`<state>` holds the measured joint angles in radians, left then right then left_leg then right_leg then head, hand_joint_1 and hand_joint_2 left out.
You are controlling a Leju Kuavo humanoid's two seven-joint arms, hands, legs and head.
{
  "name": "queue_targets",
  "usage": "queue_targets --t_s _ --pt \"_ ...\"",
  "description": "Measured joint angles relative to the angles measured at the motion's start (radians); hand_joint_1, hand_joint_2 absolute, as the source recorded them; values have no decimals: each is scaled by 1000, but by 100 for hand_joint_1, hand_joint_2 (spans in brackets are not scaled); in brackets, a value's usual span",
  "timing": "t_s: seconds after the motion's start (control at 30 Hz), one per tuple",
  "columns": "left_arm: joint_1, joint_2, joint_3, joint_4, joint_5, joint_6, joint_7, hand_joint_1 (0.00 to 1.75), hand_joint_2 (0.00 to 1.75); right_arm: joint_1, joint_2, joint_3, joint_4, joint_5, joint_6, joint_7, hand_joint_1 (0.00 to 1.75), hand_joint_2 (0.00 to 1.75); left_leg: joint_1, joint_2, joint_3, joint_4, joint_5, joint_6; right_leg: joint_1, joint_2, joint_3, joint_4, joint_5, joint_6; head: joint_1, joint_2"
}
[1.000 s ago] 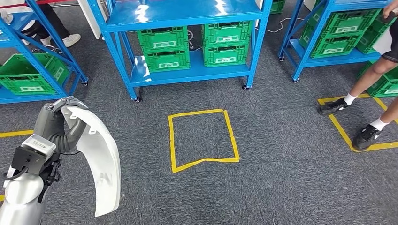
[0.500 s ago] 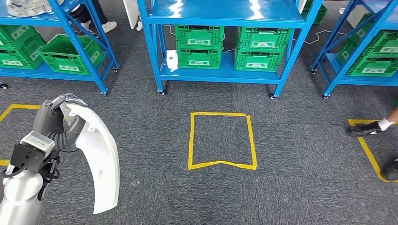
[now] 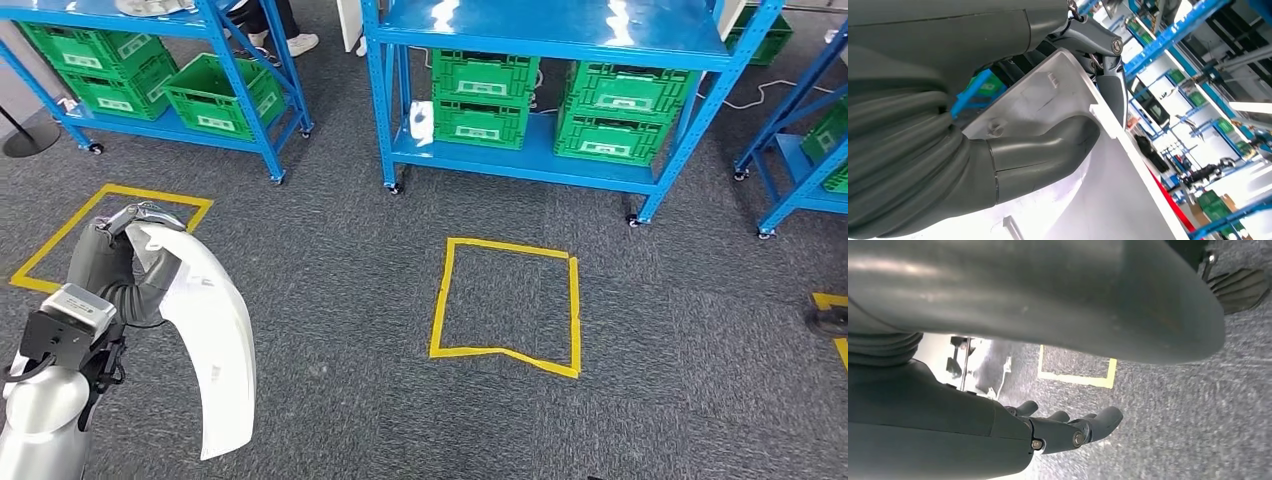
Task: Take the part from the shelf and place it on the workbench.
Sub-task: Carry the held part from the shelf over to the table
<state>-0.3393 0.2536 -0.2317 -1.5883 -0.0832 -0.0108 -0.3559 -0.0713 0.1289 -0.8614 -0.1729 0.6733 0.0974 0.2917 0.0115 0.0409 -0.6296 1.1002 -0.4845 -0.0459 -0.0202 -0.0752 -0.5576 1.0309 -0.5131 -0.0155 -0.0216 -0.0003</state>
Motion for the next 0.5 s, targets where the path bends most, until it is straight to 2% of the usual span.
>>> queue_targets --t_s 0.03,0.07,0.13,0.17,0.2,0.23,0.27,0.3,0.33,0.37,0.4,0.43,0.5 --pt "-1 0 0 -1 0 0 0 175 175 0 0 0 0 0 1 0 0 0 -3 14 24 -45 11 6 2 -9 2 0 -2 6 0 0" --pt "-2 0 -1 -2 0 1 0 175 175 0 0 0 0 1 1 0 0 0 -7 20 34 -67 12 13 5 -18 4 0 -4 11 1 0" --pt "-3 1 -1 -2 0 2 0 175 175 -1 -1 0 0 3 2 1 0 0 -10 -1 31 -69 13 28 6 -37 8 -3 -5 24 2 0" --pt "-2 1 -1 -3 0 2 0 175 175 -3 -1 0 0 4 3 1 0 0 -9 -11 30 -72 16 34 4 -34 11 -1 -9 30 2 0" --pt "-3 1 -1 -4 0 2 0 175 175 -4 -1 0 0 5 4 1 0 0 -8 -22 31 -75 19 41 2 -17 7 12 -20 35 2 0" --pt "-5 1 -1 -4 0 2 0 175 175 -4 -1 0 0 6 5 1 0 0 -6 -31 31 -78 22 48 0 9 -9 49 -42 39 3 0" --pt "-6 0 -1 -5 0 2 0 175 175 -4 0 0 0 6 6 0 0 0 -5 -40 30 -79 24 53 0 39 -36 103 -72 40 4 0" --pt "-6 -1 -1 -5 0 2 0 175 175 -2 -1 0 0 6 7 0 0 0 -6 -50 28 -79 25 57 1 59 -70 171 -104 40 5 0" --pt "-4 -2 -1 -4 0 2 0 175 175 0 -1 0 0 6 7 0 0 0 -7 -62 26 -78 25 59 3 68 -105 236 -127 39 6 0" --pt "-1 -3 -1 -4 0 2 0 175 175 1 -1 0 0 7 7 0 0 0 -8 -75 25 -77 25 59 5 71 -127 273 -132 38 7 0" --pt "2 -4 -2 -4 0 3 0 175 175 2 -1 0 0 7 7 1 0 0 -9 -88 24 -74 26 60 6 74 -133 276 -118 35 7 0" --pt "4 -6 -2 -4 0 4 0 175 175 2 -1 0 0 8 7 1 0 0 -9 -102 23 -72 25 59 6 77 -119 239 -87 32 7 0" --pt "6 -9 -2 -4 -1 7 0 175 175 2 -2 0 0 8 7 1 0 0 -10 -125 22 -66 24 55 5 108 -60 108 -22 26 8 0"
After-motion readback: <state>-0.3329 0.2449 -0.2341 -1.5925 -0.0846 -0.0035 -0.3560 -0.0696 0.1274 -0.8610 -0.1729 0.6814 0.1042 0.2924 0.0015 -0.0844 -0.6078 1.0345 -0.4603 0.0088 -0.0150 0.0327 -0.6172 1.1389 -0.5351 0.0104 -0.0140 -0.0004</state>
